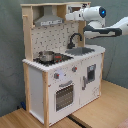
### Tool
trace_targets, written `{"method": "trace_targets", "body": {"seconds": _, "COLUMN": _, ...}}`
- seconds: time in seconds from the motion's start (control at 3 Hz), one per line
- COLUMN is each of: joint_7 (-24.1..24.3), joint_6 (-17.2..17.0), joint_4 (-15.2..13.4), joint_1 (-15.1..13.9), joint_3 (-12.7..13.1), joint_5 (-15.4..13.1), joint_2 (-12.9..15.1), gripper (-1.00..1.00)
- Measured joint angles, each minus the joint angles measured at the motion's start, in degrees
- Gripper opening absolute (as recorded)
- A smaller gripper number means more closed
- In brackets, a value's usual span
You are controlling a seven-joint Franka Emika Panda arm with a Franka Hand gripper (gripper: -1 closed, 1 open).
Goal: Play with the kitchen
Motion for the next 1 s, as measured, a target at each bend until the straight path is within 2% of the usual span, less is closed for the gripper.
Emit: {"method": "trace_targets", "body": {"seconds": 1.0, "joint_7": 0.3, "joint_6": -0.7, "joint_4": -6.3, "joint_1": 13.5, "joint_3": -10.1, "joint_5": 0.0, "joint_2": 0.0, "gripper": -1.00}}
